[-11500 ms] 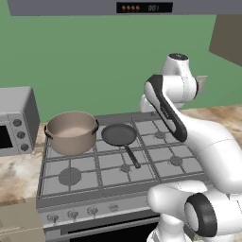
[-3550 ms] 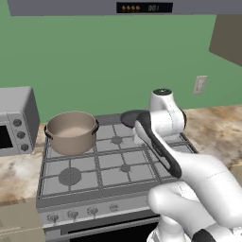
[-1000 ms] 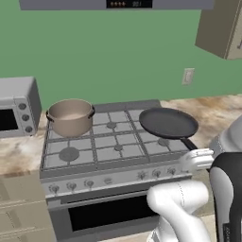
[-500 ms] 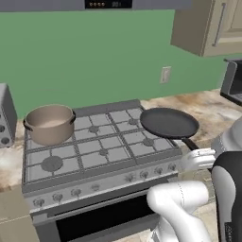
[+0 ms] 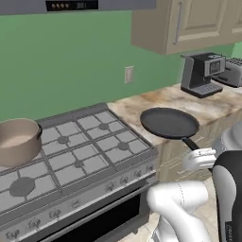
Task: Move the pot and pan from the stove into the sink.
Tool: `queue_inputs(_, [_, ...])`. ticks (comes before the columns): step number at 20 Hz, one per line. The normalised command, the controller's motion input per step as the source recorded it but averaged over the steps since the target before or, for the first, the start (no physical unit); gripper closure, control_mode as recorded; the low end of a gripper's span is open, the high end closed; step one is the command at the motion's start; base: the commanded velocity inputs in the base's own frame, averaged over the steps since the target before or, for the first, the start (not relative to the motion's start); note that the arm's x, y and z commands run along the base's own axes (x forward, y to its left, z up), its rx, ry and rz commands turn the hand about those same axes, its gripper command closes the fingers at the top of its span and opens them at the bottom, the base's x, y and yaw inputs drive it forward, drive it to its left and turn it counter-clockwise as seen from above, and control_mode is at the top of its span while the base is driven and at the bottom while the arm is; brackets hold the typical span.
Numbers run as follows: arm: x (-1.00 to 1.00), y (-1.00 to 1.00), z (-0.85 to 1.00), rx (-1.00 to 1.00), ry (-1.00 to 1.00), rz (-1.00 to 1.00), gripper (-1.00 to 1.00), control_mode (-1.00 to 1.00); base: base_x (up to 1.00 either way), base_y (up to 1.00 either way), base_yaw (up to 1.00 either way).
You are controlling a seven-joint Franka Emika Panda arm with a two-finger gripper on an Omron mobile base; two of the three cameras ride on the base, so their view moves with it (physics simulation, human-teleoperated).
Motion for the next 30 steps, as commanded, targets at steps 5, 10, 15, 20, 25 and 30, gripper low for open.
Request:
queue_inputs(5, [0.00, 0.00, 0.00, 0.00, 0.00, 0.00, 1.00, 1.00, 0.00, -0.14, -0.42])
queue_inputs(10, [0.00, 0.00, 0.00, 0.00, 0.00, 0.00, 1.00, 1.00, 0.00, -0.13, -0.43])
queue_inputs(15, [0.00, 0.00, 0.00, 0.00, 0.00, 0.00, 1.00, 1.00, 0.00, -0.16, -0.43])
queue_inputs(20, [0.00, 0.00, 0.00, 0.00, 0.00, 0.00, 1.00, 1.00, 0.00, -0.17, -0.43])
queue_inputs(25, [0.00, 0.00, 0.00, 0.00, 0.00, 0.00, 1.00, 1.00, 0.00, -0.16, -0.43])
queue_inputs(30, [0.00, 0.00, 0.00, 0.00, 0.00, 0.00, 1.00, 1.00, 0.00, -0.17, -0.42])
